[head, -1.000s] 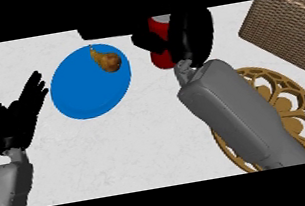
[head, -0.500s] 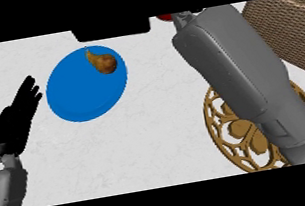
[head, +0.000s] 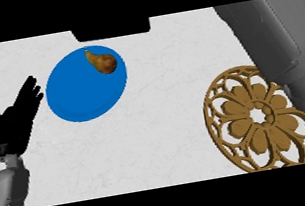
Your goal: Pick the can from the placemat and place it in the basket
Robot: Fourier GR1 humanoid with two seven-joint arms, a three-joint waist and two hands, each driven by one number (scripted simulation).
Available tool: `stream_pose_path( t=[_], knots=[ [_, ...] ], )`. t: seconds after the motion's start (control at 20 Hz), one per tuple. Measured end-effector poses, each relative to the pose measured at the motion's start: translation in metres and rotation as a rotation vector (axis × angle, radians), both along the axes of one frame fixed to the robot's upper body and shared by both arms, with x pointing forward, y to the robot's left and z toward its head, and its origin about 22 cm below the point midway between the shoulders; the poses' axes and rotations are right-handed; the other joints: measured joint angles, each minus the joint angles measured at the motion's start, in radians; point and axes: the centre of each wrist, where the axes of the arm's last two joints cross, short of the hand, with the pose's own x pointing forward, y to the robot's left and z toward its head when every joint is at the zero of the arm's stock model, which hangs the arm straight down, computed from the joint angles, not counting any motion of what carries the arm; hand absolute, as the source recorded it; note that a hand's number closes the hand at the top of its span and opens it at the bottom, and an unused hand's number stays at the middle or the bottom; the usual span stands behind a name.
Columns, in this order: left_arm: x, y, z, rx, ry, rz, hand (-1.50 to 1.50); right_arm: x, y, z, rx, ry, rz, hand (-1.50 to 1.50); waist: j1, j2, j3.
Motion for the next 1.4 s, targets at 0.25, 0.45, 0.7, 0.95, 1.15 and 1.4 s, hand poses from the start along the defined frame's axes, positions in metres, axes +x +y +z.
stream_pose_path(
  t=[0.25,0.45,0.7,0.95,1.15,1.4],
  knots=[
    [0.001,-0.002,0.000,-0.006,0.003,-0.001,0.00,0.013,-0.040,-0.002,-0.021,0.019,-0.108,1.50,-0.002,0.001,0.000],
    [-0.003,0.004,-0.005,-0.002,0.006,0.005,0.00,0.018,-0.072,-0.017,-0.020,0.030,-0.150,1.50,-0.007,0.000,0.000],
    [-0.005,0.005,-0.001,-0.006,0.002,0.005,0.00,0.019,-0.112,-0.040,-0.021,0.045,-0.167,1.50,-0.008,-0.001,0.001],
    [-0.006,0.008,-0.003,-0.001,0.001,0.006,0.00,0.017,-0.148,-0.061,0.004,0.023,-0.168,1.50,-0.005,0.001,0.001],
    [-0.004,0.010,-0.001,-0.001,0.006,0.003,0.00,0.016,-0.166,-0.077,0.021,0.011,-0.166,1.50,-0.005,0.001,0.001],
    [0.000,0.003,0.001,0.000,0.003,-0.004,0.00,0.010,-0.198,-0.097,0.073,-0.035,-0.300,-1.50,-0.001,0.003,0.001]
  ],
)
